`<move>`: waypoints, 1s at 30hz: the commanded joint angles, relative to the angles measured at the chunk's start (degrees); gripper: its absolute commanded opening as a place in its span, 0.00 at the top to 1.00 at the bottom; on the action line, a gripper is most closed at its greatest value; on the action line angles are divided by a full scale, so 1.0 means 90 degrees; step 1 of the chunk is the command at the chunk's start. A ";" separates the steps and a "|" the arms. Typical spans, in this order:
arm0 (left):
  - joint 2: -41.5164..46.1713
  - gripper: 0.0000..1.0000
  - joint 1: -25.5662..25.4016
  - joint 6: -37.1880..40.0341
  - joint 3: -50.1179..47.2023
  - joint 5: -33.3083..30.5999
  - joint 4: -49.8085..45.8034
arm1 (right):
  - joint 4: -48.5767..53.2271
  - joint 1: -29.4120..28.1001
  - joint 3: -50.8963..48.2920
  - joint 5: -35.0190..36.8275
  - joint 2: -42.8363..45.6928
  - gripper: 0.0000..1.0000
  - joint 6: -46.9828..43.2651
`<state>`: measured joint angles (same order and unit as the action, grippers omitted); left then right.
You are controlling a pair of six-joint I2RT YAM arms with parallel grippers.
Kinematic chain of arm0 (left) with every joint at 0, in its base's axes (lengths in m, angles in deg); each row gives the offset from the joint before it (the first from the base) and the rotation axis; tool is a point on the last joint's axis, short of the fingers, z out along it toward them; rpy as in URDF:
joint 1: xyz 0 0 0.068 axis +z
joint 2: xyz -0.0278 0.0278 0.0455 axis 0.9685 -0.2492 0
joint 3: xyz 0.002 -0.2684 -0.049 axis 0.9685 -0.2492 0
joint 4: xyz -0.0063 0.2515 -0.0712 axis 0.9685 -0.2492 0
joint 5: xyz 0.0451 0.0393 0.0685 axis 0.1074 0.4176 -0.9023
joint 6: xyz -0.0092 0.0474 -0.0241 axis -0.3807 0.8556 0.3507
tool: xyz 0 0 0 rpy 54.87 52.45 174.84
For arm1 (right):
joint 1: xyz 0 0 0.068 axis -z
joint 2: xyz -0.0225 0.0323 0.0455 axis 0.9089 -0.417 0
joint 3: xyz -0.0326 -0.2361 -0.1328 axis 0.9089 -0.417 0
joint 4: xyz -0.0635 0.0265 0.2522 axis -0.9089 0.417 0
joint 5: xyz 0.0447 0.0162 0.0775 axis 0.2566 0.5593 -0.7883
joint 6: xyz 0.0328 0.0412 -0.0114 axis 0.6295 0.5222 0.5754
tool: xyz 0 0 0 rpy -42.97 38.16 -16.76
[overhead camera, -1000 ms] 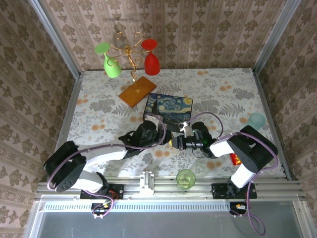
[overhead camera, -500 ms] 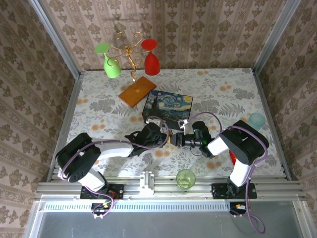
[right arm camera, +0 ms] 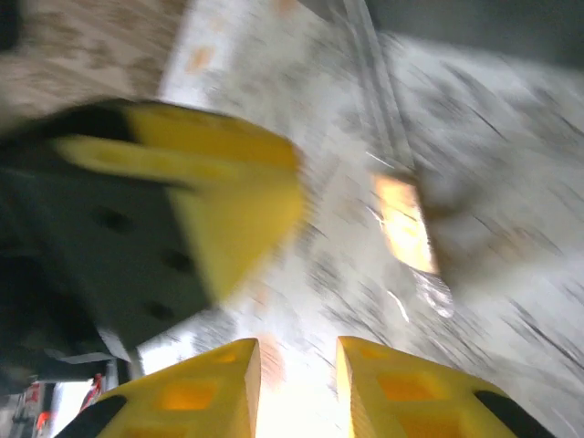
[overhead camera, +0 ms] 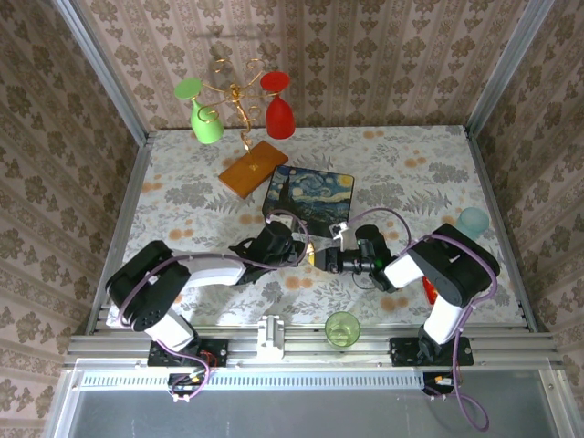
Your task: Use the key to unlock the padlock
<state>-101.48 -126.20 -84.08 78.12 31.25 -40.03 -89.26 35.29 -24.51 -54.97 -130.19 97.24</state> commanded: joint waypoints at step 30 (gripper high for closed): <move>0.0384 0.66 0.0529 -0.0098 -0.0071 0.0494 0.0368 | 0.3716 -0.1035 0.1619 0.3726 0.0820 0.54 -0.1817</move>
<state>-97.37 -121.96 -84.10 78.08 34.50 -38.76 -56.14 26.18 -11.74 -24.57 -121.36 84.37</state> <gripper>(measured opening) 0.344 0.453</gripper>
